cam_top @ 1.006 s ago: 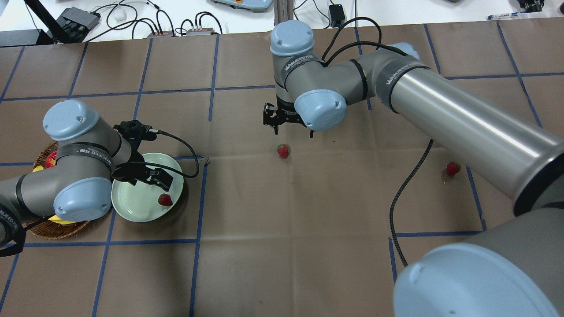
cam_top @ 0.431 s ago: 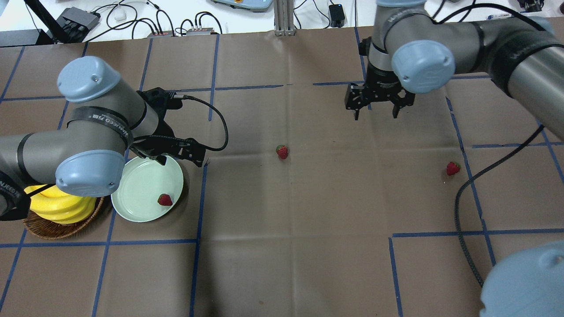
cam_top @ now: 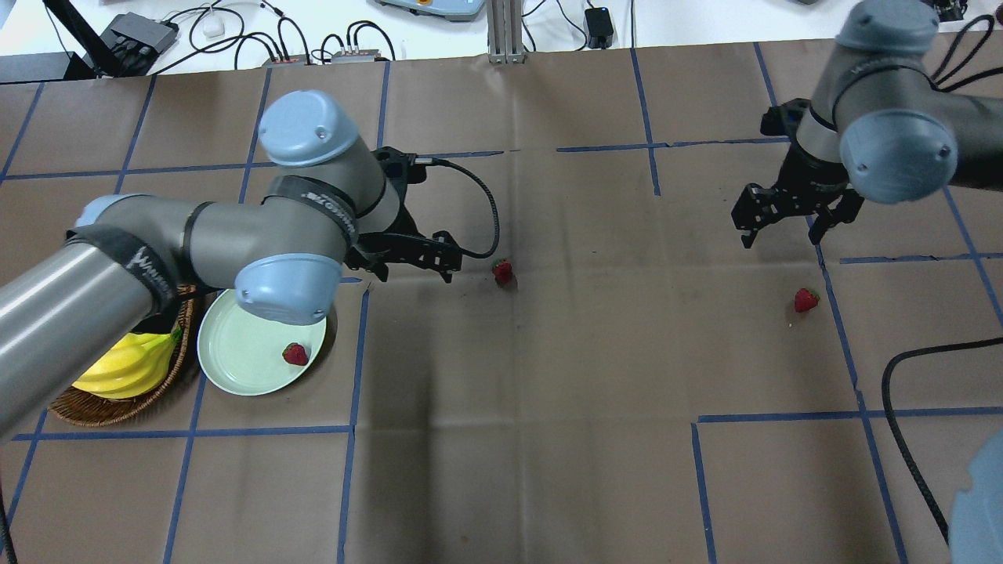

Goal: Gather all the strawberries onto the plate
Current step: 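Grasp the last strawberry with the right gripper while the left grasps the center one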

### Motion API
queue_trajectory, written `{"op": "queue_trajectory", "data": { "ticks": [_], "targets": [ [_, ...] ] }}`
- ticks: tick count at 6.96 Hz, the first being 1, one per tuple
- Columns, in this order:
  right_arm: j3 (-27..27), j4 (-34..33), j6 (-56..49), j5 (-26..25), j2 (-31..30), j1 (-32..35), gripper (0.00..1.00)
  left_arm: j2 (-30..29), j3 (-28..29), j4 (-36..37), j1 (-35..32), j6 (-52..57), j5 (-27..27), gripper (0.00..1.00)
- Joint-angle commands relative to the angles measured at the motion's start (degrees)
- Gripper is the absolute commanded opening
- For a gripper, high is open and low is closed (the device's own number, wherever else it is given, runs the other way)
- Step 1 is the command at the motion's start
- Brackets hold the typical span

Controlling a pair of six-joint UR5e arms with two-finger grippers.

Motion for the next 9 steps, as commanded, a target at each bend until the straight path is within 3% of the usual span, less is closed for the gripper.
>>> {"op": "queue_trajectory", "data": {
  "ticks": [1, 3, 5, 7, 8, 9],
  "targets": [
    [9.8, -12.2, -5.6, 0.1, 0.2, -6.4, 1.0, -10.4, 6.3, 3.5, -5.7, -6.7, 0.2, 0.99],
    [11.1, -14.3, -5.6, -0.1, 1.6, -6.9, 1.0, -14.9, 7.2, 8.3, -6.8, -6.8, 0.2, 0.99],
    [10.8, -15.0, -5.5, -0.5, 3.5, -6.8, 1.0, -15.6, 8.2, 8.4, -6.8, -6.8, 0.1, 0.89],
    [10.7, -14.9, -5.3, -0.1, 3.2, -6.8, 0.52, -16.2, 9.0, 8.4, -6.8, -6.8, 0.1, 0.89],
    [10.0, -14.9, -5.2, 0.3, 3.3, -6.7, 0.33, -17.0, 9.1, 9.1, -6.8, -6.8, 0.2, 0.89],
    [9.4, -14.7, -5.2, 0.3, 3.3, -6.7, 0.21, -17.3, 9.0, 9.6, -6.8, -6.9, 0.3, 0.89]
  ]
}}
